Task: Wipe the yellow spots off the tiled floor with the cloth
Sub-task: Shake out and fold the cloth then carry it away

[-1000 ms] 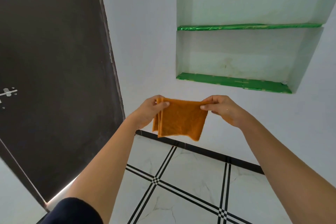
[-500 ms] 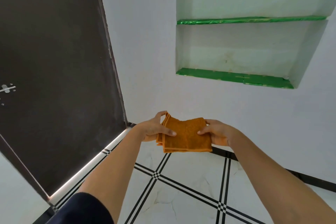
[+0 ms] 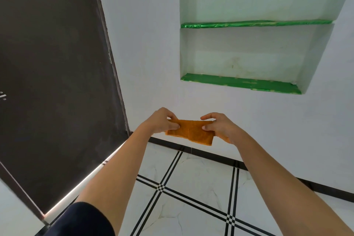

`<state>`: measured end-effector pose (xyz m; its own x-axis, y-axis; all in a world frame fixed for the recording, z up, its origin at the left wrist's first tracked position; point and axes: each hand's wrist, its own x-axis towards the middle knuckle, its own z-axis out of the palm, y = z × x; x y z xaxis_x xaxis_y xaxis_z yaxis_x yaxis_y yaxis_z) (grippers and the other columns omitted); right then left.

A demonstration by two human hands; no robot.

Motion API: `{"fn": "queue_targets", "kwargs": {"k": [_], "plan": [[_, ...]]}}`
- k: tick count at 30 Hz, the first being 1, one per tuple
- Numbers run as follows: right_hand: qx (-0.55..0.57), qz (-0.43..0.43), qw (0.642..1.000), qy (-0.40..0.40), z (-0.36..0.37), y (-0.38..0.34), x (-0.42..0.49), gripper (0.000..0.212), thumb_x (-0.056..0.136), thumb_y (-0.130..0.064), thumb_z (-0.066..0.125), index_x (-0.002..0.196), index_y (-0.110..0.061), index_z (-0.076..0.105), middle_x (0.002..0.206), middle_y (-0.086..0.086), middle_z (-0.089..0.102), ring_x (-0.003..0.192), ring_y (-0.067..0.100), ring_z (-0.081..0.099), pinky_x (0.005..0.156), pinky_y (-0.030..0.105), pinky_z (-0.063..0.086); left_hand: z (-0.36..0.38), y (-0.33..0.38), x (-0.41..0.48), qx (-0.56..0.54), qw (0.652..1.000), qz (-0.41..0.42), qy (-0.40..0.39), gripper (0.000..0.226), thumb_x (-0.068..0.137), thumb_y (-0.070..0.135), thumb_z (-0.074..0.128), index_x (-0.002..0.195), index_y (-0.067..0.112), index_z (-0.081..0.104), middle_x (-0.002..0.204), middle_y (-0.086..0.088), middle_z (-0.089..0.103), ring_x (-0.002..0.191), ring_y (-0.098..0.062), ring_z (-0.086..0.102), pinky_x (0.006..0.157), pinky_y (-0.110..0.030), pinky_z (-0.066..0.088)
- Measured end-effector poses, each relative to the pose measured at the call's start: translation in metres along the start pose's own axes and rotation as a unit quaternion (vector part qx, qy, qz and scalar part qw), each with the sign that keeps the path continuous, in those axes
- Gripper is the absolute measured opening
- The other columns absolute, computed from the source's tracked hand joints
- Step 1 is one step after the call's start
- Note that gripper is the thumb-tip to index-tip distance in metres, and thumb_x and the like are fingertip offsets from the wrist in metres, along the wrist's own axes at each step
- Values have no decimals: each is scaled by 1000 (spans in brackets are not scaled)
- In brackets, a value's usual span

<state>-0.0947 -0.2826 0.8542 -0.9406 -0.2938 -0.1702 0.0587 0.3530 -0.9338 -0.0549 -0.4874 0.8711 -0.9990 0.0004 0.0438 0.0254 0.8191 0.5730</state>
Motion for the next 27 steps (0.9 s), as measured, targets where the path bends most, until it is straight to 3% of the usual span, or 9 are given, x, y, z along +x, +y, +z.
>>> {"fn": "queue_targets", "kwargs": {"k": [2,4,6,11,15,20,24,27], "plan": [[-126,-11,992,12,2,-1,-1,43,83,-22,70,122,-19,53,134,10,46,119,30,49,91,39,49,-1,8,-2,-48,999,-1,-12,21,86,28,62,104,17,61,105,-2,57,96,-20,53,82,-28,48],[-255,-14,967,13,4,-2,-2,61,73,-47,73,126,-26,50,140,8,34,127,31,40,99,42,45,-4,15,-2,-51,998,9,-33,23,86,28,62,107,17,61,105,-1,58,95,-20,55,80,-28,49],[-320,-43,947,9,10,-5,-5,73,68,-55,73,130,-32,45,146,6,25,132,32,32,103,44,39,-7,23,-2,-29,997,24,-60,23,85,27,64,107,19,61,105,0,59,97,-21,56,81,-29,50],[-238,-36,969,-61,27,-9,-12,63,80,-42,69,133,-19,45,136,7,49,121,29,49,95,37,41,-16,29,4,-43,992,26,-114,19,82,21,67,101,20,64,105,0,60,99,-22,56,83,-30,51],[-169,-18,985,-24,37,-10,-13,54,82,-35,68,130,-16,50,133,8,51,119,30,50,96,39,40,-15,14,7,-75,995,20,-63,26,81,21,68,106,22,61,113,-1,56,104,-23,52,86,-33,51],[-88,6,996,34,51,-15,-8,52,83,-31,68,130,-16,49,132,9,52,117,31,49,93,39,41,-6,-9,4,-169,985,-11,30,61,80,21,71,133,21,41,135,-7,45,117,-24,48,86,-29,46],[5,65,996,59,57,-14,-9,45,84,-28,67,125,-16,53,122,8,56,105,27,54,85,40,46,4,-22,-2,-267,962,-44,32,68,84,32,66,141,21,30,142,-7,41,128,-25,40,98,-35,39],[109,104,985,86,54,-5,-19,29,83,-19,68,110,-17,59,111,8,61,91,23,58,77,38,48,21,-21,-7,-310,949,-54,10,63,88,41,57,141,22,30,143,-6,41,129,-22,40,99,-35,37]]}}
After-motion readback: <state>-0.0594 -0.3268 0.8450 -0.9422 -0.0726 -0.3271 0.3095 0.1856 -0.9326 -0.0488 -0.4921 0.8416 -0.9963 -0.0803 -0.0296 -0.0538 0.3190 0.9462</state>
